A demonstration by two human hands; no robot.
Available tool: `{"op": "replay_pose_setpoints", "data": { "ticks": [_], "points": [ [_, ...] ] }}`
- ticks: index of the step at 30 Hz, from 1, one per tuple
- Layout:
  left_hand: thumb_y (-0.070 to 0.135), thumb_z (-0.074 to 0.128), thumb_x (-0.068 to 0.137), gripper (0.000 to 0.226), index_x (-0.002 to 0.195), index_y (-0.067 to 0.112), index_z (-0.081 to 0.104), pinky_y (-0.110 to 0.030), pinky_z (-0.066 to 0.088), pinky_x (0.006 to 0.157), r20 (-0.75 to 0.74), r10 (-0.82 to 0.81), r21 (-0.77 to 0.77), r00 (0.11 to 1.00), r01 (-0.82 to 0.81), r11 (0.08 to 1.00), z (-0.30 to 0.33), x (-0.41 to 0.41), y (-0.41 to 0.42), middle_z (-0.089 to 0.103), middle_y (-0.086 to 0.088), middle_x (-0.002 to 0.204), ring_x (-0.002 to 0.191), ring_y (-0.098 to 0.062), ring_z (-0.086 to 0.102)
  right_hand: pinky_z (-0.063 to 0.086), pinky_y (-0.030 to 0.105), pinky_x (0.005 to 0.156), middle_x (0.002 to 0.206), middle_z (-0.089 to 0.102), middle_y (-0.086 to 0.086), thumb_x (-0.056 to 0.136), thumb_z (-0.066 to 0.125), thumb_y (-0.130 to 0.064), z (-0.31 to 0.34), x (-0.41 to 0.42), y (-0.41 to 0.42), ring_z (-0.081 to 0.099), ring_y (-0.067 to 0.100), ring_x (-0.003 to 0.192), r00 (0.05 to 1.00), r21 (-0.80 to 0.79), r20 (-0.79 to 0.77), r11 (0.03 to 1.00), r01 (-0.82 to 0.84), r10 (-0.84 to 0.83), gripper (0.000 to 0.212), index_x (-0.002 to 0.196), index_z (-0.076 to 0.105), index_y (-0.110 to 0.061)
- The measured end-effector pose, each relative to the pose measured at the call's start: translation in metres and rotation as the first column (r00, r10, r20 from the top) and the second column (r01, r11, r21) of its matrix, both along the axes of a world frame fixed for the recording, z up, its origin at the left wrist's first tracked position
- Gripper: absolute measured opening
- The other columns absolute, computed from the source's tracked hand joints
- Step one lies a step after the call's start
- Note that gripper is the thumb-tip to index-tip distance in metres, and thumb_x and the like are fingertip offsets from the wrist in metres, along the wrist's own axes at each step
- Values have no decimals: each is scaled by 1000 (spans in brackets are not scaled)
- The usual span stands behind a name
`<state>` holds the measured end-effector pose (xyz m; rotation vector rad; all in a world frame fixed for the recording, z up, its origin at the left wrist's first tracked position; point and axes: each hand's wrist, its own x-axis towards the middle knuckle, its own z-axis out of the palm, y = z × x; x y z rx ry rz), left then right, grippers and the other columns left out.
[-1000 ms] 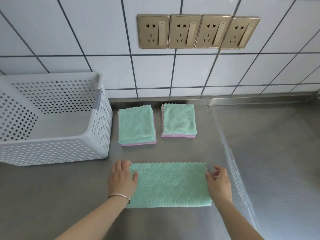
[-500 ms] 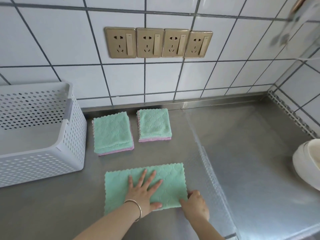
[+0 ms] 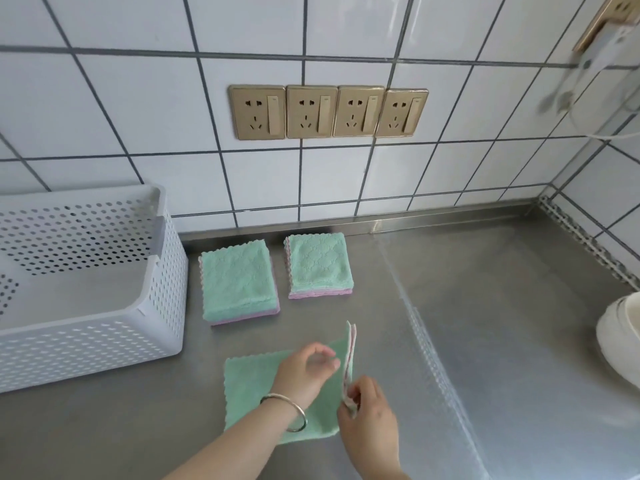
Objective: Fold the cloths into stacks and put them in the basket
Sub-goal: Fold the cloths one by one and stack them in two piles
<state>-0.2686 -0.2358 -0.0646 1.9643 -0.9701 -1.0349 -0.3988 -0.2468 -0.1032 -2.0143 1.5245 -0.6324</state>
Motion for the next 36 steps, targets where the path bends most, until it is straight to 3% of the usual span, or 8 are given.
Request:
{"op": "replay_pose_setpoints", "data": {
  "ticks": [6, 11, 14, 18, 26, 29, 33, 36],
  "points": [
    [32, 66, 78, 27, 58, 24, 49, -16, 33, 53, 50, 141, 89, 989, -145, 985, -1, 18, 10, 49, 10, 55, 55, -7, 43, 26, 21, 51, 60, 44, -6, 44, 52, -12, -1, 35, 18, 33, 12, 60, 963, -269, -81, 925, -269, 257, 34, 69, 32, -24],
    [25, 57, 85, 41, 53, 17, 34, -28, 24, 52, 127, 267, 105, 955, -280, 954, -9, 38, 24, 32, 2, 48, 50, -14, 28, 24, 22, 58, 77, 42, -7, 46, 47, -17, -10, 49, 26, 35, 15, 68, 873, -393, -137, 783, -482, 468, 27, 72, 39, -22],
    [23, 52, 90, 33, 60, 18, 39, -28, 27, 53, 158, 330, 113, 931, -349, 930, -13, 45, 34, 36, 2, 52, 54, -17, 34, 30, 21, 65, 101, 49, -7, 43, 56, -19, -14, 51, 31, 43, 14, 83, 847, -339, -162, 777, -529, 506, 46, 88, 47, -24],
    [20, 60, 86, 18, 93, 27, 44, -25, 36, 57, -13, 612, 103, 791, -607, 788, -17, 48, 50, 58, 0, 79, 74, -22, 53, 43, 17, 78, 124, 47, -3, 33, 66, -22, -25, 48, 32, 46, 13, 101, 821, -149, -252, 818, -556, 512, 82, 113, 48, -24],
    [27, 67, 81, 13, 77, 18, 59, -23, 37, 73, -198, 654, 254, 730, -606, 753, -33, 49, 47, 65, -6, 86, 78, -21, 56, 54, 14, 61, 125, 44, -4, 26, 74, -12, -34, 41, 33, 44, 12, 104, 796, -110, -317, 814, -570, 515, 101, 121, 47, -31],
    [30, 64, 83, 16, 72, 20, 58, -24, 36, 71, -102, 617, 219, 781, -587, 779, -30, 53, 47, 63, -2, 79, 77, -21, 55, 54, 16, 66, 126, 44, -4, 34, 69, -12, -32, 40, 31, 44, 12, 108, 790, -141, -320, 798, -585, 523, 94, 123, 46, -31],
    [28, 56, 88, 21, 69, 24, 51, -26, 35, 67, 116, 543, 122, 831, -555, 823, -23, 62, 54, 58, 2, 70, 74, -24, 53, 39, 21, 95, 133, 41, -5, 58, 33, -12, -30, 41, 34, 42, 13, 119, 761, -152, -369, 773, -616, 534, 81, 137, 35, -31],
    [26, 52, 90, 28, 65, 26, 41, -27, 33, 63, 186, 521, 128, 833, -547, 828, -27, 70, 64, 53, 3, 64, 70, -25, 50, 11, 27, 109, 143, 36, -2, 61, 37, -13, -35, 43, 34, 17, 19, 142, 721, -165, -432, 738, -654, 542, 80, 140, 33, -28]
  ]
}}
